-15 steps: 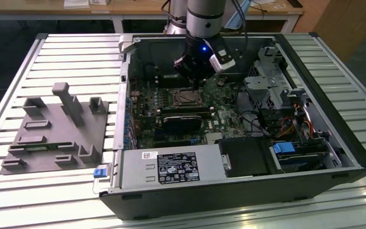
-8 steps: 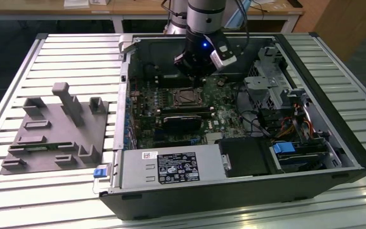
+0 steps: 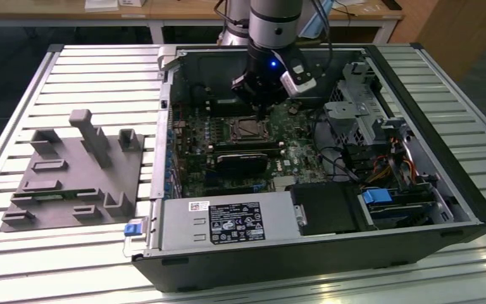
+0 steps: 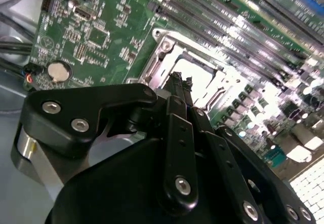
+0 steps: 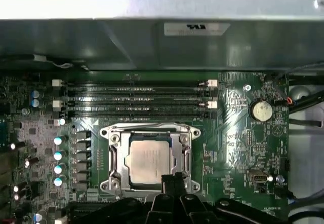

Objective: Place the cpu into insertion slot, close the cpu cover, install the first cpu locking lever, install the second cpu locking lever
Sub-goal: 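Install the second cpu locking lever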

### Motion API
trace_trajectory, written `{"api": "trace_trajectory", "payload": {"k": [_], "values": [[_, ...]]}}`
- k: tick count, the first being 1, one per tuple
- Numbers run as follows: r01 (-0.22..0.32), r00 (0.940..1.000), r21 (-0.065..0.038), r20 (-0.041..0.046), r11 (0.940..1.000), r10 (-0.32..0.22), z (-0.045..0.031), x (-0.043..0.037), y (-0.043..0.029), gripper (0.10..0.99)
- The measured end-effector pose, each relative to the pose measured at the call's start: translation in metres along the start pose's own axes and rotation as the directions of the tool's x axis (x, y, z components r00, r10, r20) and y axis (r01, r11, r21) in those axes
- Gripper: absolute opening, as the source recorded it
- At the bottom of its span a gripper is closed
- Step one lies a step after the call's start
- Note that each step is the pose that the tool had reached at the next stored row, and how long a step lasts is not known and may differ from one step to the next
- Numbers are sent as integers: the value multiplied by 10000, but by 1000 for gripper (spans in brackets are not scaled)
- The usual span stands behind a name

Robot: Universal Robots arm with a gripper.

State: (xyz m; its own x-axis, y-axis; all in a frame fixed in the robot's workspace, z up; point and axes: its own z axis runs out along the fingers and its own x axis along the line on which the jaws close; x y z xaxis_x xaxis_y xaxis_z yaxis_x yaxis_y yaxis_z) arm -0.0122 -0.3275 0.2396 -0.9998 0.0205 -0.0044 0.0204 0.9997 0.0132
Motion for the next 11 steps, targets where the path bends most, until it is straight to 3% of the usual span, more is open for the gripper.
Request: {"api": "trace_trajectory", "payload": {"k": [3, 11], "values": [[-6, 10000, -392, -8, 9992, 6, 1, 0, -15, 118], [16, 10000, -431, -31, 9991, -18, 34, -1, -141, 118]]}}
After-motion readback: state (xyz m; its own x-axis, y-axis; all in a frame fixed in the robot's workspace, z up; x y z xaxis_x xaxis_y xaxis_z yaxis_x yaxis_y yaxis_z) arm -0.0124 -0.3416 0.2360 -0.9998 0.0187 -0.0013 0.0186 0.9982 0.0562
